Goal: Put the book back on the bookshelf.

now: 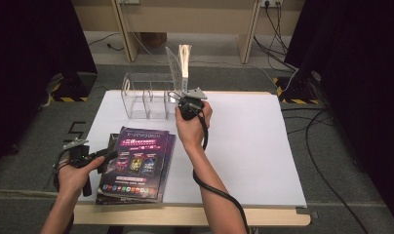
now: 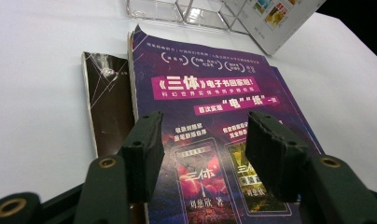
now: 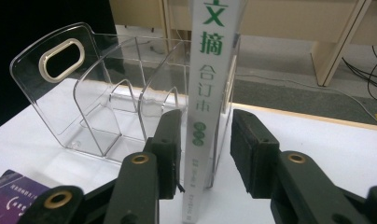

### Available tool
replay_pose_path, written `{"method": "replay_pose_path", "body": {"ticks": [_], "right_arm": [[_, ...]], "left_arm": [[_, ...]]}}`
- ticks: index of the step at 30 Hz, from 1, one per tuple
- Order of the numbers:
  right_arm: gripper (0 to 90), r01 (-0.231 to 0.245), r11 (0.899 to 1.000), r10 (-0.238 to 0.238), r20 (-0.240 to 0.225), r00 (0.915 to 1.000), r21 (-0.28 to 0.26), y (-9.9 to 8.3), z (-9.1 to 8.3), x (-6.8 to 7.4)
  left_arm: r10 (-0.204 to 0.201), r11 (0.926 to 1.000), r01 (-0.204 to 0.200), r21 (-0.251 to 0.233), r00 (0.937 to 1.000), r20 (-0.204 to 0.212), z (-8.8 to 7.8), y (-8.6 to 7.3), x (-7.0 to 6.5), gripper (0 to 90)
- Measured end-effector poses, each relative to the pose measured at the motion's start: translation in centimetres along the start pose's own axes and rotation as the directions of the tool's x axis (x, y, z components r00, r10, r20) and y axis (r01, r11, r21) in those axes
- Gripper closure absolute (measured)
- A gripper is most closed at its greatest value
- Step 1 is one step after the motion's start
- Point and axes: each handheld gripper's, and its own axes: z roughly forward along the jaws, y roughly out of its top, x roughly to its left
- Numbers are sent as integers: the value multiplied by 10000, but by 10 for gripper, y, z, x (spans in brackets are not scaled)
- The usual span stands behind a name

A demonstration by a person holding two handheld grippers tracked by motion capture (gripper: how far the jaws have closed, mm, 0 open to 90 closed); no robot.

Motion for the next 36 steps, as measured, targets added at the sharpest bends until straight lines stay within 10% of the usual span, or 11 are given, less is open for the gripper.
{"method": "replay_pose_path", "body": {"ticks": [36], "right_arm": [[608, -27, 9957, 126, -1064, 9942, 929, -39, -51, -34]], "left_arm": [[423, 9980, -393, 500, 9973, -596, 12, -9, 6, 456]]}}
